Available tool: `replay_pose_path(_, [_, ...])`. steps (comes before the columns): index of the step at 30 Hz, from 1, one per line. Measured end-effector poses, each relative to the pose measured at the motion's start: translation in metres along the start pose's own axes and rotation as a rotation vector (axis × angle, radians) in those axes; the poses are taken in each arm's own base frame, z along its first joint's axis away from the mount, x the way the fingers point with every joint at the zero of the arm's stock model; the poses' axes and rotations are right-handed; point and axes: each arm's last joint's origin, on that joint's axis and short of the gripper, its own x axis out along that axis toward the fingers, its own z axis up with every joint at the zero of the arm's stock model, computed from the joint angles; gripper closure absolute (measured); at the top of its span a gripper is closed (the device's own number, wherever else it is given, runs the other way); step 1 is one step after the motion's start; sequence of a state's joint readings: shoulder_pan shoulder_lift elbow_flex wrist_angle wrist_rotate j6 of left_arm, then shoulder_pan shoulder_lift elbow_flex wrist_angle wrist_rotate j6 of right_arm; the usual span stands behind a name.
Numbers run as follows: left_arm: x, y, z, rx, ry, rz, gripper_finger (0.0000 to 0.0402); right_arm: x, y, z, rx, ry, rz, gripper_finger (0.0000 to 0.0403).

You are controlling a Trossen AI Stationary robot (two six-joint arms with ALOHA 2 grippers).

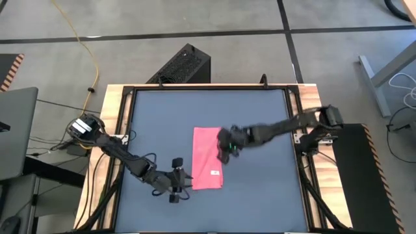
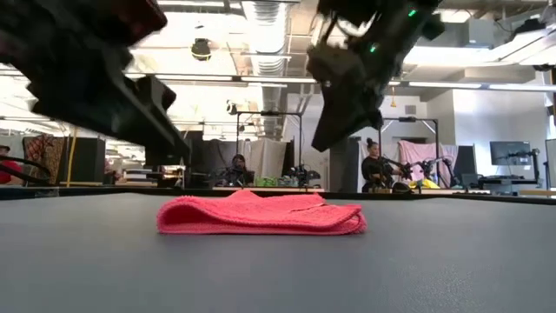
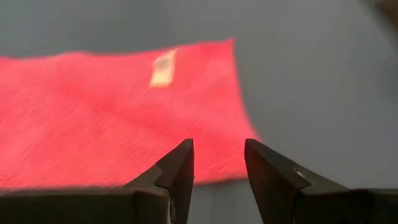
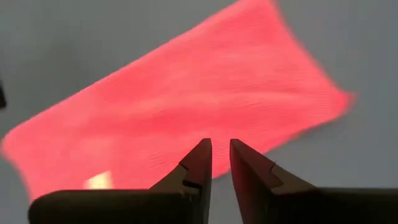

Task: Roll towel into tight, uniform cylinder
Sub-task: Roll the red towel

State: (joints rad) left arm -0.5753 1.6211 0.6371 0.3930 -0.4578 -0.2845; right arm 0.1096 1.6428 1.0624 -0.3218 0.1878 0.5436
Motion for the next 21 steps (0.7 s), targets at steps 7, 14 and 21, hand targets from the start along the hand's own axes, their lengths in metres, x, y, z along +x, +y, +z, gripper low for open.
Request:
replay_pose_path(7, [-0.009, -0.018, 0.002, -0.018, -0.073, -0.042, 0.0269, 0.015, 0.096, -0.074, -0.231, -0.075, 0.122, 0.0317])
replay_pose_path(14, [-0.009, -0.018, 0.001, -0.051, -0.077, -0.008, 0.0269, 0.033, 0.112, -0.113, -0.222, -0.195, -0.074, 0.0329])
replay_pose_path(21, [-0.004, -0.006, 0.003, -0.06, -0.066, 0.058, 0.0269, 0.057, 0.106, -0.118, -0.164, -0.163, -0.082, 0.0339])
